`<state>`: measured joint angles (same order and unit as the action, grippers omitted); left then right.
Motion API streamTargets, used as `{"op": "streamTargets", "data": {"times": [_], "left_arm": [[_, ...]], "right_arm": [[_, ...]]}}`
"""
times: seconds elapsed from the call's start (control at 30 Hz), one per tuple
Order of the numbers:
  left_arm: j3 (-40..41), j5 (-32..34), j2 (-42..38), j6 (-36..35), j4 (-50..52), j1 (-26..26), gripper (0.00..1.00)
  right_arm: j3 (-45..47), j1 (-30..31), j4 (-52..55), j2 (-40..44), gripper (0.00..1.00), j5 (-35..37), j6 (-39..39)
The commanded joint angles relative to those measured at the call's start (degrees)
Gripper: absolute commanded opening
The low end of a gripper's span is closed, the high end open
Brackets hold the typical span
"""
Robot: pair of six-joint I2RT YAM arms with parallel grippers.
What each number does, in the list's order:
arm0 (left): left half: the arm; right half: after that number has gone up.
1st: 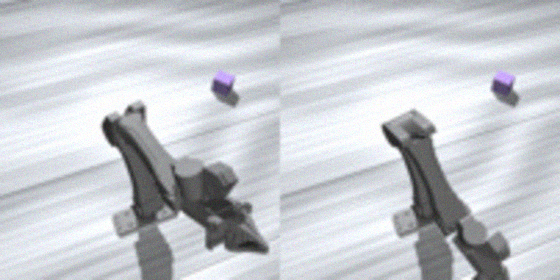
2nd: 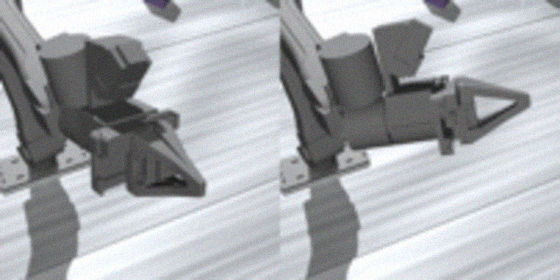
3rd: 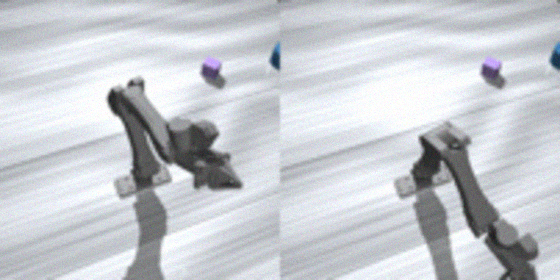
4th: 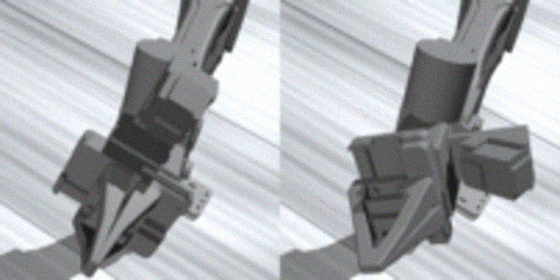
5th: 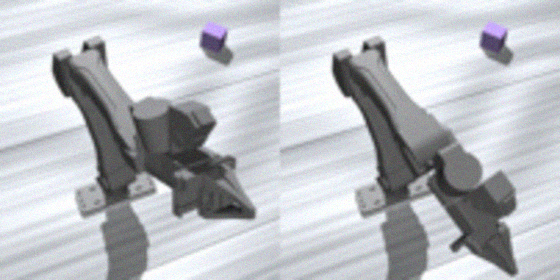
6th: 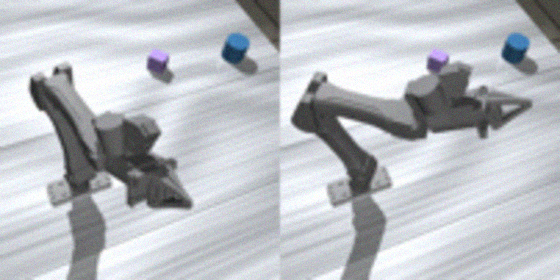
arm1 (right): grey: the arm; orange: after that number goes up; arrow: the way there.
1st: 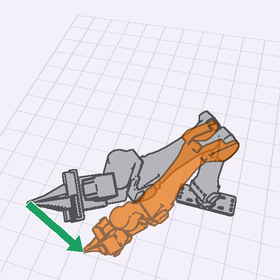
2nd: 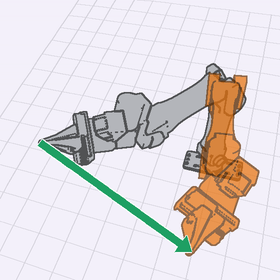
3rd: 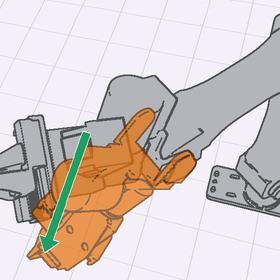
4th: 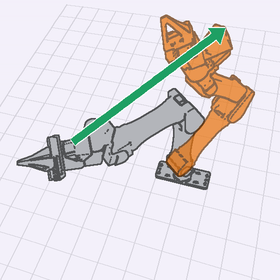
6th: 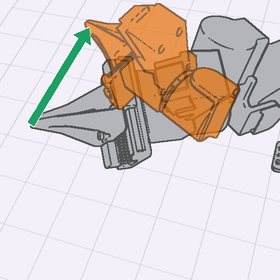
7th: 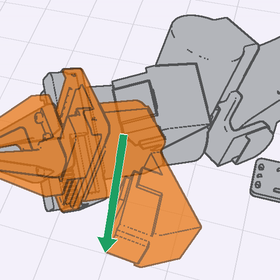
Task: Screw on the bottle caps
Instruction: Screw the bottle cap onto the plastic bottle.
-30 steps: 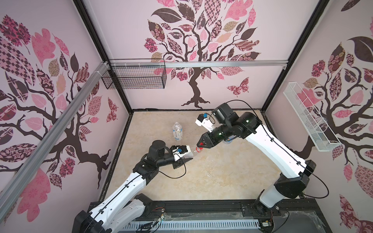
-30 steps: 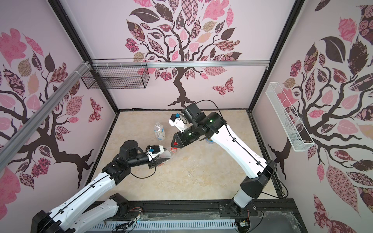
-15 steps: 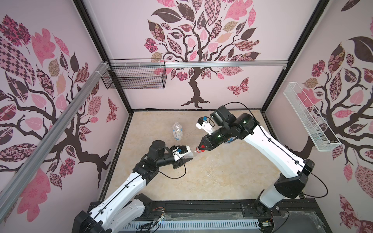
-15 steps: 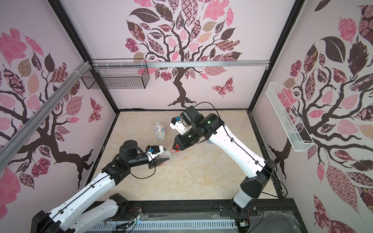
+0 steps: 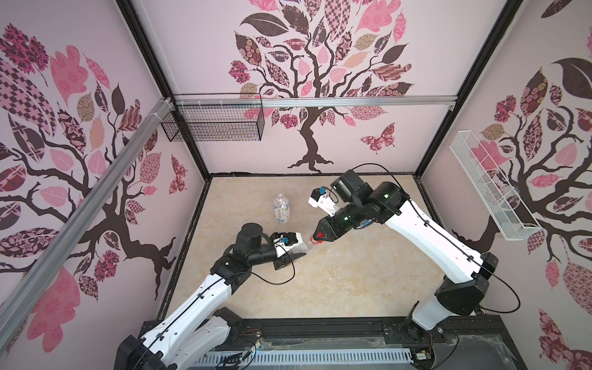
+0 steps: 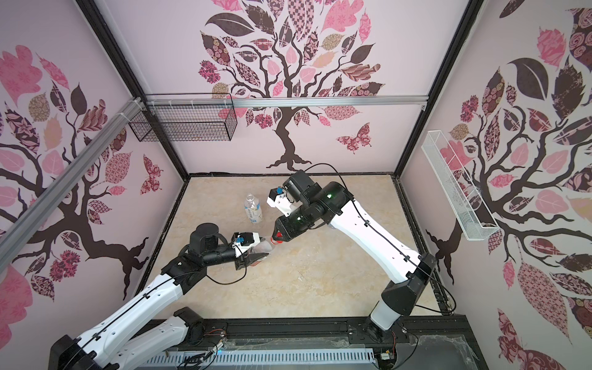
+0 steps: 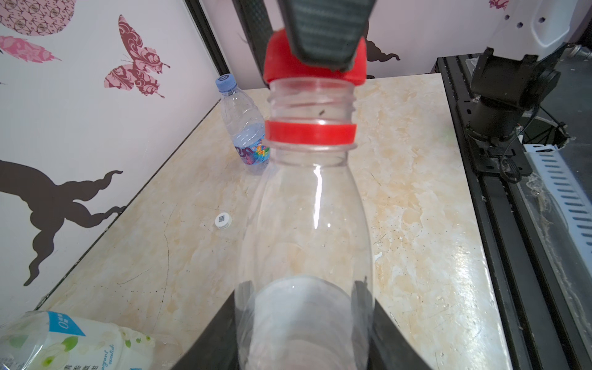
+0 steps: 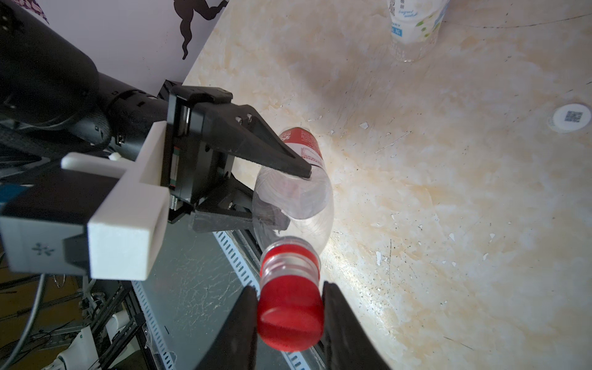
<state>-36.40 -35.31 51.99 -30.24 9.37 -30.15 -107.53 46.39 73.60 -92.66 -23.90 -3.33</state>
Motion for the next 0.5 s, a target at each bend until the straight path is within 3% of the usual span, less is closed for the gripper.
{"op": "streamTargets", "data": {"times": [0.0, 0.2, 0.47], "left_arm": [[-2.83, -1.60, -0.34, -0.91, -0.32, -0.21, 0.51], [-5.10, -1.19, 0.44, -4.20, 3.98, -0.28, 0.50], [-4.95, -1.10, -0.83, -4.50, 2.14, -0.52, 0.51]], "right_arm": [[-2.05, 1.45, 1.30, -1.94, 0.33, 0.13, 1.64], [-3.22, 1.75, 2.00, -2.52, 0.33, 0.19, 2.27], [-1.22, 1.61, 1.09, -2.94, 0.34, -2.88, 2.89]]}}
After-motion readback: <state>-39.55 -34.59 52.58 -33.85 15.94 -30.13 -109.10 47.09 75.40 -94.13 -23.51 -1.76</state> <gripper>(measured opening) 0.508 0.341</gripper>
